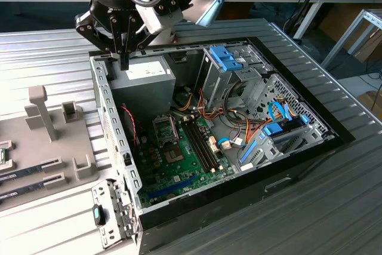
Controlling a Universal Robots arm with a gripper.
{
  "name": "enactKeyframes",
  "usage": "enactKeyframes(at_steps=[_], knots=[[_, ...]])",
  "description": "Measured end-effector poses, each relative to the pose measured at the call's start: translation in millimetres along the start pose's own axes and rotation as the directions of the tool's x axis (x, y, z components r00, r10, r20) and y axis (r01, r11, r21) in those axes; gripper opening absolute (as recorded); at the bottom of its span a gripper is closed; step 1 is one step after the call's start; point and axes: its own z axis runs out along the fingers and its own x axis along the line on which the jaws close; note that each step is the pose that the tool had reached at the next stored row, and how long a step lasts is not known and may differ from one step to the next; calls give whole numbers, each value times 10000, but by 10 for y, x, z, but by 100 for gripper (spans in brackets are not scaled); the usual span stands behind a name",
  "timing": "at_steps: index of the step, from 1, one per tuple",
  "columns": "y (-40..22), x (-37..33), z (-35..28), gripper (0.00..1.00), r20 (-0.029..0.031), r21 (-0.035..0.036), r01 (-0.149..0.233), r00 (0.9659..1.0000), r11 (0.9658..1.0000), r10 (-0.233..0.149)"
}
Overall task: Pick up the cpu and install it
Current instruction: 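Reach for the cpu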
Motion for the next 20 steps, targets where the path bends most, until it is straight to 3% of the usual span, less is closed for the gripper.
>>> enactKeyframes(at_steps=[11, 20], knots=[[-8, 104, -3, 11, -1, 1, -1, 10000, 10000, 1], [-11, 141, -2, 11, 0, 1, -2, 10000, 10000, 2]])
